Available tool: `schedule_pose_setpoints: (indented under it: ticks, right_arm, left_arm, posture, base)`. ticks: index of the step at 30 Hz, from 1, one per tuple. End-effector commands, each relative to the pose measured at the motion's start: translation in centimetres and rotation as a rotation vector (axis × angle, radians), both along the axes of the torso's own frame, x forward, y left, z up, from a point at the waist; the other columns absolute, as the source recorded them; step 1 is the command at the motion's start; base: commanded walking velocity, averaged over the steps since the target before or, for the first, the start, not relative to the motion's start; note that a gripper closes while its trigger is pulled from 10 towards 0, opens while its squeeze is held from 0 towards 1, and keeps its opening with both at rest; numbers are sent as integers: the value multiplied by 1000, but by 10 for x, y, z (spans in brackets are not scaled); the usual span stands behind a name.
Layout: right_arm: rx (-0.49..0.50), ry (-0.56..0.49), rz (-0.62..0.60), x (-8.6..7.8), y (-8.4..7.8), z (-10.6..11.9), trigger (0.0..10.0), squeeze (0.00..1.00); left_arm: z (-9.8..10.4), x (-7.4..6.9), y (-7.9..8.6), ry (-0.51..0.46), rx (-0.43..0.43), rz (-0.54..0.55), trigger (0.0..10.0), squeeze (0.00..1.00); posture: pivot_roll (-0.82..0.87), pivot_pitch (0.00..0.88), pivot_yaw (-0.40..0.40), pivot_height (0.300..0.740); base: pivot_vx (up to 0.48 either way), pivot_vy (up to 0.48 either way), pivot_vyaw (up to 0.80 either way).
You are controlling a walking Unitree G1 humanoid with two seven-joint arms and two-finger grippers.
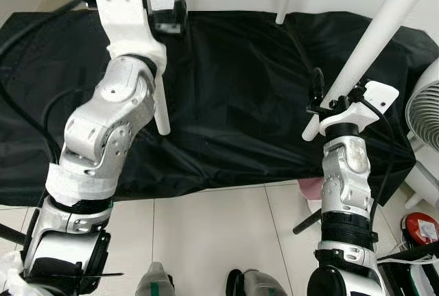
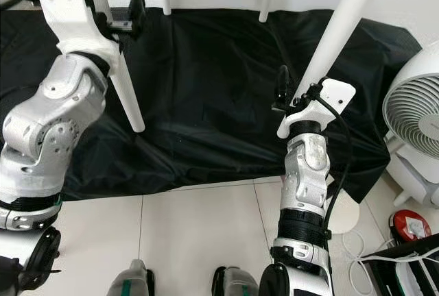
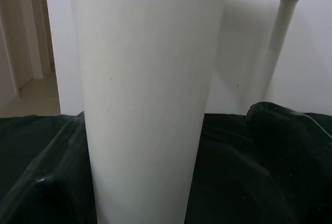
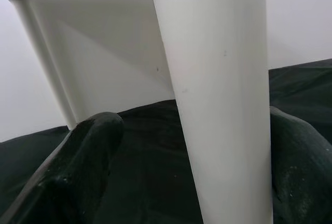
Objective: Building children table
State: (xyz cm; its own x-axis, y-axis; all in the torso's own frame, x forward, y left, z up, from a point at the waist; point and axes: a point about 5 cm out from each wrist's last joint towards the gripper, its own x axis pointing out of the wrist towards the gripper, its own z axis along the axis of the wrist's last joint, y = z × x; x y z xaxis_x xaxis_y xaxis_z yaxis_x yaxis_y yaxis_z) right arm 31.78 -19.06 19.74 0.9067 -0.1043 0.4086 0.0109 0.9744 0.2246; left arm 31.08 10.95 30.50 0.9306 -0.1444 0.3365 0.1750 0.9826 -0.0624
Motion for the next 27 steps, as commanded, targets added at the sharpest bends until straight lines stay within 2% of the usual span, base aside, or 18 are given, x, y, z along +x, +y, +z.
schedule_pose_setpoints:
  ticks: [1, 7, 11, 16, 20, 27]
  right_arm:
    - [-16, 23, 96, -3, 17, -9, 10000, 0]
    - [-51, 5, 88, -8, 14, -10, 10000, 0]
    - [-65, 6, 24, -34, 1, -17, 10000, 0]
    - [-74, 2, 34, -45, 3, -19, 10000, 0]
    - [-74, 3, 27, -48, 2, -19, 10000, 0]
    - [-73, 16, 38, -59, 6, -22, 10000, 0]
  left_arm:
    - [-11, -13, -21, -29, 145, -356, 10000, 0]
    - [-17, -16, -14, -42, 185, -303, 10000, 0]
    - [-30, -29, 8, -41, 174, -201, 10000, 0]
    - [-39, -39, 26, -40, 174, -132, 10000, 0]
    - [-43, -43, 31, -36, 165, -108, 10000, 0]
    - [-57, -58, 35, -36, 188, -118, 10000, 0]
  posture:
    - [125, 71, -45, 740]
    - [125, 72, -46, 740]
    - [117, 88, -35, 740]
    - [119, 95, -35, 740]
    - [120, 97, -37, 740]
    - [129, 100, -47, 740]
  base:
    - [0, 0, 0]
    - [0, 0, 0]
    - [0, 0, 0]
    - [0, 0, 0]
    - [0, 0, 0]
    - [0, 0, 0]
